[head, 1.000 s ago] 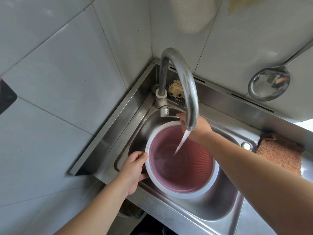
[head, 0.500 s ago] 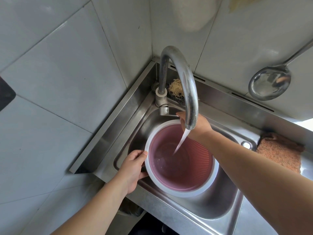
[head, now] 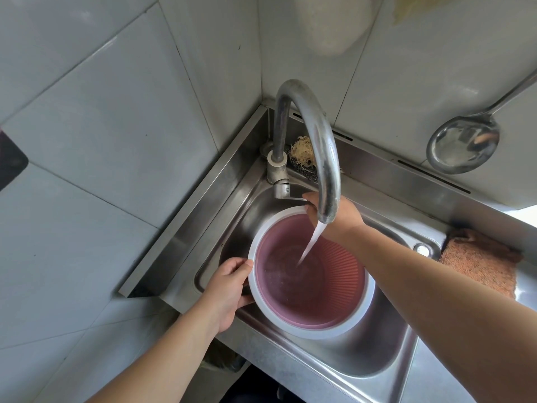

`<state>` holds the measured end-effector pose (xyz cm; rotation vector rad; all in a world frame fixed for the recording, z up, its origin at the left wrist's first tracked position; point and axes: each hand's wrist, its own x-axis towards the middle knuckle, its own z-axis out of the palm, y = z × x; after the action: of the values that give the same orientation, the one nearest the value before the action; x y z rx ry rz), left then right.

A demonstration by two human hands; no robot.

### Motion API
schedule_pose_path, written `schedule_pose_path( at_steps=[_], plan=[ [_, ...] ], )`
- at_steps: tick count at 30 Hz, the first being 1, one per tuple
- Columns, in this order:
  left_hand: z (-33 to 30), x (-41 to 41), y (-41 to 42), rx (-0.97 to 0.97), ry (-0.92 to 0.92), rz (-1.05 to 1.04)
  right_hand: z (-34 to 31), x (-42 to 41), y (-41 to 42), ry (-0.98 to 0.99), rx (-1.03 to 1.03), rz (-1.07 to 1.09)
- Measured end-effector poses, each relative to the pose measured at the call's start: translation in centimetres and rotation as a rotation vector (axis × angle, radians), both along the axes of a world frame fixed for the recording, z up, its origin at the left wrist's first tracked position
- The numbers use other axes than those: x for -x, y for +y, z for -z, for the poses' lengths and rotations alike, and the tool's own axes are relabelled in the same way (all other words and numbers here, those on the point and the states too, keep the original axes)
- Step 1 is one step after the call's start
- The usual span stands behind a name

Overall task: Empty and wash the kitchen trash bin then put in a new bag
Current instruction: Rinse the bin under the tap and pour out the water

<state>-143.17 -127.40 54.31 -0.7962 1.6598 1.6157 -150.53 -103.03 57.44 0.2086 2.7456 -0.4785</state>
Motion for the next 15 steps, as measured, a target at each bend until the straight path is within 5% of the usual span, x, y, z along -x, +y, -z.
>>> schedule_pose_path(
  at_steps=[15],
  plan=[
    [-0.04,0.13,-0.12,-0.008,0.001,0.007,0.37,0.49,0.21,0.013,-0.045,-0.023]
  ],
)
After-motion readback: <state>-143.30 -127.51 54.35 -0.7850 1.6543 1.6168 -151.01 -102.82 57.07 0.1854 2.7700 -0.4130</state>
